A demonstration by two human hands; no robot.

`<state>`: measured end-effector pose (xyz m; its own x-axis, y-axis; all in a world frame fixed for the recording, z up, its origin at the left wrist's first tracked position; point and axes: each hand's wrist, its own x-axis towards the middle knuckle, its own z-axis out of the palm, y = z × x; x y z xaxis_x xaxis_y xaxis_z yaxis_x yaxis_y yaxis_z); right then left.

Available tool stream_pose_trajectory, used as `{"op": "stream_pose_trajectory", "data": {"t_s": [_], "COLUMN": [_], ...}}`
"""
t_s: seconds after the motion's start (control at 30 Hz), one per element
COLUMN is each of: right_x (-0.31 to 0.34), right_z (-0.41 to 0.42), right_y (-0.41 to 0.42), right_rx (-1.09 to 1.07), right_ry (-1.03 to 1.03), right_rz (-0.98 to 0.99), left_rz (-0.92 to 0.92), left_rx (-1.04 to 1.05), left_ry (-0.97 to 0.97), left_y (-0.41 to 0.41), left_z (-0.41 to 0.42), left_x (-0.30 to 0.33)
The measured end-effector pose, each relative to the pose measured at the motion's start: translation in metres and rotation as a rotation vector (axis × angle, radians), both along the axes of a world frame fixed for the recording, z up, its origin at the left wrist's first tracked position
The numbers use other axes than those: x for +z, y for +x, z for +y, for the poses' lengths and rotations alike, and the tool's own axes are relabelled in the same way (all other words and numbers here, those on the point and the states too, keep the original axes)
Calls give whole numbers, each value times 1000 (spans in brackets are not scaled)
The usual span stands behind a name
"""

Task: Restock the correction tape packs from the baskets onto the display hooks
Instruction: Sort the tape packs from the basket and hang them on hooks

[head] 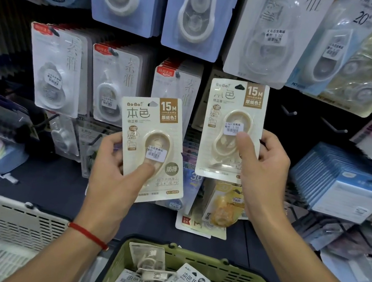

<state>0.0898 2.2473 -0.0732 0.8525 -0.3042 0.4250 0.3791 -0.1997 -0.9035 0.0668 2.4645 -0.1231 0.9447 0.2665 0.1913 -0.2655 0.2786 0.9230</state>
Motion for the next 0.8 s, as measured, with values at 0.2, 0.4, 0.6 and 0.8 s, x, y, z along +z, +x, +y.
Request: {"op": "stream_pose_trajectory", "data": {"t_s": [0.2,0.4,0.6,0.8], "right_x": [-11,-25,-16,-25], "right_z": [3,-3,-1,13], "right_y": [3,66,123,56], "right_rx": [-79,-106,-246,43], "right_ry": [38,-76,-270,-290], "right_rz": [-11,143,350,187], "left_rz": [-37,-72,-58,-53], "left_rx": [-17,-51,-100,-160], "left_ry": [-54,-35,10,-23], "left_y": [-4,0,6,6], "left_z": [4,1,0,-3], "left_x": [6,3,-5,-9]}}
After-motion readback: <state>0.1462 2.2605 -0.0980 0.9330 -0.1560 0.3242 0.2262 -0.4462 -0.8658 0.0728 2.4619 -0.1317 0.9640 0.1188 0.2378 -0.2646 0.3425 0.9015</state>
